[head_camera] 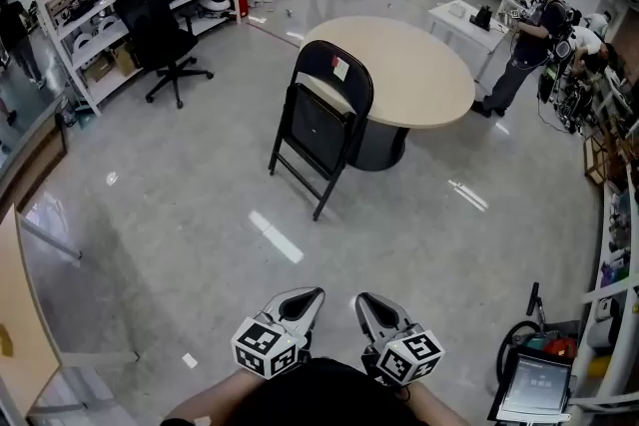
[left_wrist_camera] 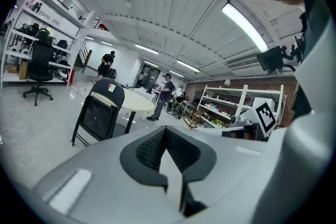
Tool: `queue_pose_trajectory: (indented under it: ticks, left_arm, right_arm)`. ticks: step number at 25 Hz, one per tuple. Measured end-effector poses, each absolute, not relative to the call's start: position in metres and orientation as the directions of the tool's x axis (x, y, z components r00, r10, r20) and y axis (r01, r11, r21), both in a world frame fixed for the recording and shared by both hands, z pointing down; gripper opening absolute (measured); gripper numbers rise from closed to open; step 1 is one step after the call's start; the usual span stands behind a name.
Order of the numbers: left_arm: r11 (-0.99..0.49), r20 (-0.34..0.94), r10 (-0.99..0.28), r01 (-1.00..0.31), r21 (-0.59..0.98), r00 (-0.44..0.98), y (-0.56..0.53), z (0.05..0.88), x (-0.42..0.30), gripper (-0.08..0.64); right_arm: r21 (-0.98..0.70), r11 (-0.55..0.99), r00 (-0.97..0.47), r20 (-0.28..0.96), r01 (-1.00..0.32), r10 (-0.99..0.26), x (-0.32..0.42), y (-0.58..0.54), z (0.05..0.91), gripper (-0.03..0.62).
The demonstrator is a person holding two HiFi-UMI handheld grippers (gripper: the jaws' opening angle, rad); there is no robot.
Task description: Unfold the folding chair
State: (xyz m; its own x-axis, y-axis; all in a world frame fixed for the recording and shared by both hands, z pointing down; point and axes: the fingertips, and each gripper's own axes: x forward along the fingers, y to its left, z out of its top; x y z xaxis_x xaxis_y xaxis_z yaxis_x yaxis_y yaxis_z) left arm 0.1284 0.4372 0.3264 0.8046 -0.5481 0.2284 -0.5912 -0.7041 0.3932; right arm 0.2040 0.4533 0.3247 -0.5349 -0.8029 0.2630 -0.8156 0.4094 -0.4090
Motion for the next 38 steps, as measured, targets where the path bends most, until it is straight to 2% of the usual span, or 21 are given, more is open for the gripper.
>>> queue_pose_trajectory:
  ticks: [15, 28, 38]
  left_arm:
    - [-0.721, 0.197, -0.504, -0.535, 0.44, 0.841, 0.286, 0.326, 0.099, 0.011]
    - [-0.678, 0.213, -0.506, -0.538, 0.5, 0.836, 0.244, 0.35, 0.073, 0.018]
    - [-0.651, 0.246, -0.543, -0.587, 0.482, 0.803, 0.213, 0.357, 0.091, 0.028]
  right_arm:
    - [-0.342, 0.381, -0.487, 0.315, -0.859, -0.815, 0.174, 0.309, 0.316, 0.023]
    - [-0.336, 0.371, -0.484, 0.369, -0.866, -0.794, 0.152, 0.268, 0.331, 0.023]
    - [-0.376, 0.399, -0.527, 0.348, -0.836, -0.776, 0.17, 0.23, 0.342, 0.023]
